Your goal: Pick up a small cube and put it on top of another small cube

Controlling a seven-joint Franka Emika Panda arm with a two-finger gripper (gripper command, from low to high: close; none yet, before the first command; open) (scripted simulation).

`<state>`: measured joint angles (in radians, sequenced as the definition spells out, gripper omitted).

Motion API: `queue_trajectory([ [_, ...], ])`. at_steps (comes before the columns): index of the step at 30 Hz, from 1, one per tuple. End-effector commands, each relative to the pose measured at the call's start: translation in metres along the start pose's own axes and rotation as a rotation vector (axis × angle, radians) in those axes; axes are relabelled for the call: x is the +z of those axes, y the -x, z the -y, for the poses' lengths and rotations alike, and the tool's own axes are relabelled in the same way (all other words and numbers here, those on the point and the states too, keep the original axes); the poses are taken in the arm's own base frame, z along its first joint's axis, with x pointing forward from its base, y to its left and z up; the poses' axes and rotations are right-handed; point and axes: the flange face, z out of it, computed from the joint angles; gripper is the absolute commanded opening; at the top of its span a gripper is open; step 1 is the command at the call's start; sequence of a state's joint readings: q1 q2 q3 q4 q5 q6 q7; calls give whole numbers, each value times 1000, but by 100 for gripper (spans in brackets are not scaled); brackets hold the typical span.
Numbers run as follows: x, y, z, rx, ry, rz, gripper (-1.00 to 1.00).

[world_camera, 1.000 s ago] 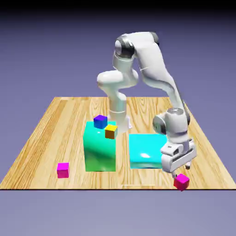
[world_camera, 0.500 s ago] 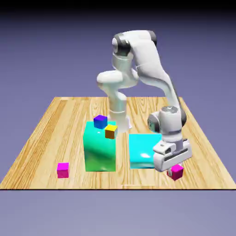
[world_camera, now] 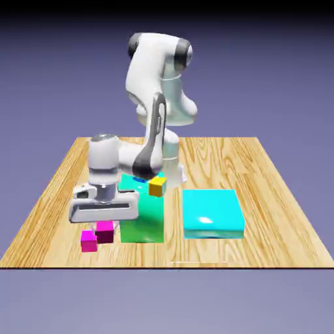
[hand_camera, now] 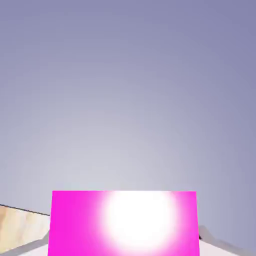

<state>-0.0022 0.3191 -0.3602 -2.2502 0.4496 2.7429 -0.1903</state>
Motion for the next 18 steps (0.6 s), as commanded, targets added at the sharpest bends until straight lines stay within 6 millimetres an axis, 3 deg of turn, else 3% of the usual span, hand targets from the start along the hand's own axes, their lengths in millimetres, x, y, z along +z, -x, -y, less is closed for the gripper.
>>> queue_trajectory([
  [1, -2, 1, -12, -7, -2, 6, -100],
  [14, -27, 41, -157, -92, -98, 34, -100],
  [16, -14, 47, -110, -254, -129, 65, -100],
  [18, -3, 47, -109, -255, -128, 64, -100],
])
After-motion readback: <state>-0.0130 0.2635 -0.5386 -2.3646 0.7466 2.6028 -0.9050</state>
